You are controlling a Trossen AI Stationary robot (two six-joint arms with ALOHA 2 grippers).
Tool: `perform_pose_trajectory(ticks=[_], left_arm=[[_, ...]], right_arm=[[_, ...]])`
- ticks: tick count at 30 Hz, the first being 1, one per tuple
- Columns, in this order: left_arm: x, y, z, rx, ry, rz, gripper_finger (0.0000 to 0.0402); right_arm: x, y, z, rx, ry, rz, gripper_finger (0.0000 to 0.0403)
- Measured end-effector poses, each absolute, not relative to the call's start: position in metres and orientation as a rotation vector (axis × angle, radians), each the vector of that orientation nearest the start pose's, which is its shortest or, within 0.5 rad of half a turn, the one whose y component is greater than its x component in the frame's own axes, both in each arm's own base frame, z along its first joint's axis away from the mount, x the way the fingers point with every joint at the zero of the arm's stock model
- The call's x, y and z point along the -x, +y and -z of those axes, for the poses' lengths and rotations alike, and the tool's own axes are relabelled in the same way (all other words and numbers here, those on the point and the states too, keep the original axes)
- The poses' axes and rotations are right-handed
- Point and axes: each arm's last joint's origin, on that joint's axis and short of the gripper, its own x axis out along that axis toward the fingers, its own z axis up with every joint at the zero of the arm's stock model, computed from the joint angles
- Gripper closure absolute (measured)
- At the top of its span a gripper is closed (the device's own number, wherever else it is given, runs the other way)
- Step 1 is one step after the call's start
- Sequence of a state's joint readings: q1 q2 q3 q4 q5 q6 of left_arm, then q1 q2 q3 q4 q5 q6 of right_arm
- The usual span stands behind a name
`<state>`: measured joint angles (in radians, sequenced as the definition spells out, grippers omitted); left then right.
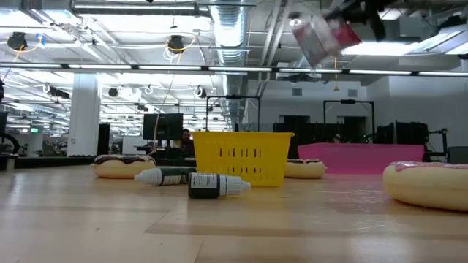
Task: Pick & Place Food Item
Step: Put the red popcorn bag into the pink bin
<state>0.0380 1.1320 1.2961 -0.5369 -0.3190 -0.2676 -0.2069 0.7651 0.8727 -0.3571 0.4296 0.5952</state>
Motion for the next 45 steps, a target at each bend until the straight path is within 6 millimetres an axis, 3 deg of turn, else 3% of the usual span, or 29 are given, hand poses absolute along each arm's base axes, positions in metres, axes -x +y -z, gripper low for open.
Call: perform_pose_trajectory(ticks=[7,14,19,23,28,35,45], left_arm=[[-0.236,0.018,-0.398,0.196,0.376,-0.42,0.0176],[-0.251,0.019,-0.387,0.165,0.429,-0.419,0.0178],[-0.254,0.017,-0.384,0.167,0.439,-0.414,0.0176],[-0.254,0.016,-0.384,0.161,0.437,-0.418,0.018],[-0.254,0.014,-0.385,0.151,0.438,-0.414,0.0183],[-0.254,0.009,-0.384,0.116,0.447,-0.39,0.0184],[-0.253,-0.006,-0.382,0.093,0.48,-0.334,0.0184]], right_arm=[[-0.154,-0.072,-0.339,-0.516,0.426,0.981,0.0394],[-0.183,-0.112,-0.343,-0.35,0.672,1.084,0.0397],[-0.191,-0.145,-0.319,-0.329,1.082,1.228,0.0397],[-0.196,-0.166,-0.297,-0.31,1.254,1.26,0.0397],[-0.203,-0.185,-0.272,-0.347,1.344,1.299,0.0397],[-0.219,-0.204,-0.245,-0.371,1.315,1.385,0.0397],[-0.23,-0.218,-0.208,-0.378,1.401,1.448,0.0381]])
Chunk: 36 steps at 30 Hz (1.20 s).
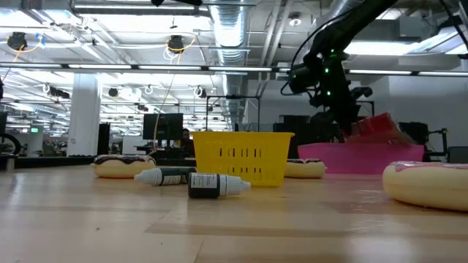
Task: Pick & Place Food Item
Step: Put the red popcorn bag into the pink bin
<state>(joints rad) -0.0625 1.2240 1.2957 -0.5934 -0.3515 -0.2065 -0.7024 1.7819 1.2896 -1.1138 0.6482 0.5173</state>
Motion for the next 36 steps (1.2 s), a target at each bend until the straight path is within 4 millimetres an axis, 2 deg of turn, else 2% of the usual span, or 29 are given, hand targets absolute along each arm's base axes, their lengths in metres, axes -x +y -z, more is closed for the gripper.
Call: perform_pose_trajectory(ticks=[12,18,24,29,32,36], left_arm=[[-0.252,-0.02,-0.383,0.083,0.468,-0.279,0.0184],[-0.248,-0.027,-0.386,0.079,0.452,-0.26,0.0184],[-0.242,-0.031,-0.392,0.082,0.412,-0.27,0.0184],[-0.238,-0.033,-0.397,0.084,0.386,-0.273,0.0184],[-0.238,-0.033,-0.396,0.081,0.394,-0.273,0.0184],[-0.238,-0.033,-0.396,0.08,0.392,-0.274,0.0184]], right_arm=[[-0.233,-0.226,-0.201,-0.395,1.358,1.473,0.0379],[-0.235,-0.226,-0.201,-0.456,1.334,1.42,0.0333],[-0.238,-0.225,-0.207,-0.46,1.292,1.409,0.027],[-0.248,-0.218,-0.233,-0.437,1.17,1.382,0.0219],[-0.254,-0.213,-0.261,-0.437,1.019,1.372,0.02],[-0.252,-0.202,-0.302,-0.436,0.855,1.35,0.0194]])
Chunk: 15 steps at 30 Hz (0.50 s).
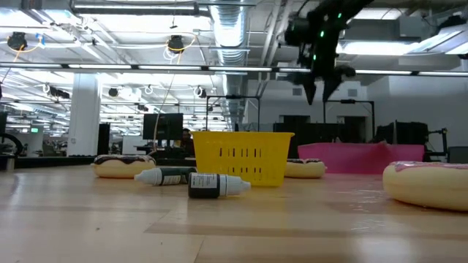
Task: Pick & Place Food Item
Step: Put the red popcorn bag into the pink bin
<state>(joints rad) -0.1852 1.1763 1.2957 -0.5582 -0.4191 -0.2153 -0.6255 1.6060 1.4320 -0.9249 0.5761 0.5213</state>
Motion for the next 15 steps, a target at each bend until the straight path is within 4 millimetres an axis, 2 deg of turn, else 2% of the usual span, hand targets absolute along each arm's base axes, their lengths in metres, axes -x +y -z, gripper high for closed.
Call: perform_pose_trajectory(ticks=[5,8,11,15], left_arm=[[-0.238,-0.033,-0.396,0.077,0.394,-0.273,0.0184],[-0.238,-0.033,-0.395,0.076,0.399,-0.274,0.0184],[-0.237,-0.034,-0.395,0.075,0.401,-0.269,0.0184],[-0.238,-0.035,-0.396,0.078,0.393,-0.262,0.0184]], right_arm=[[-0.242,-0.175,-0.343,-0.45,0.736,1.25,0.02],[-0.228,-0.155,-0.353,-0.461,0.779,1.235,0.0207],[-0.215,-0.141,-0.346,-0.495,0.918,1.269,0.0219],[-0.209,-0.132,-0.318,-0.487,1.088,1.296,0.0238]])
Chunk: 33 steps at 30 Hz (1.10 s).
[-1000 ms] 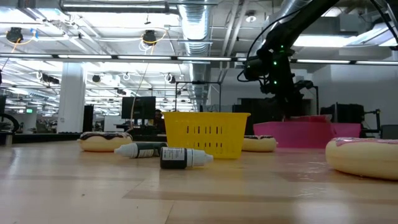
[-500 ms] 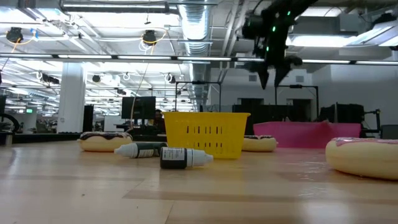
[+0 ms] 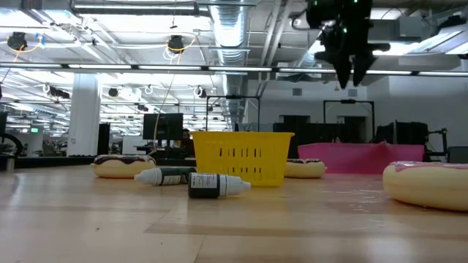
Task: Pick & Place Food Item
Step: Put the red popcorn bag into the pink bin
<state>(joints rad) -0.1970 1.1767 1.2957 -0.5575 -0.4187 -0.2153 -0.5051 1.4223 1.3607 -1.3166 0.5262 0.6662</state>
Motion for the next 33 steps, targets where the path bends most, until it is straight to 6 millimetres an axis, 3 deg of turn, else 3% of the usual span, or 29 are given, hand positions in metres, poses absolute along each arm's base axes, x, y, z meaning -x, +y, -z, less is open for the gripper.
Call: perform_pose_trajectory(ticks=[11,24,33], left_arm=[[-0.237,-0.044,-0.396,0.091,0.386,-0.231,0.0184],[-0.236,-0.048,-0.398,0.112,0.366,-0.214,0.0184],[-0.237,-0.046,-0.398,0.109,0.363,-0.222,0.0184]], right_arm=[[-0.204,-0.151,-0.23,-0.553,1.369,1.379,0.0278],[-0.186,-0.154,-0.189,-0.553,1.456,1.392,0.028],[-0.175,-0.167,-0.177,-0.605,1.394,1.44,0.028]])
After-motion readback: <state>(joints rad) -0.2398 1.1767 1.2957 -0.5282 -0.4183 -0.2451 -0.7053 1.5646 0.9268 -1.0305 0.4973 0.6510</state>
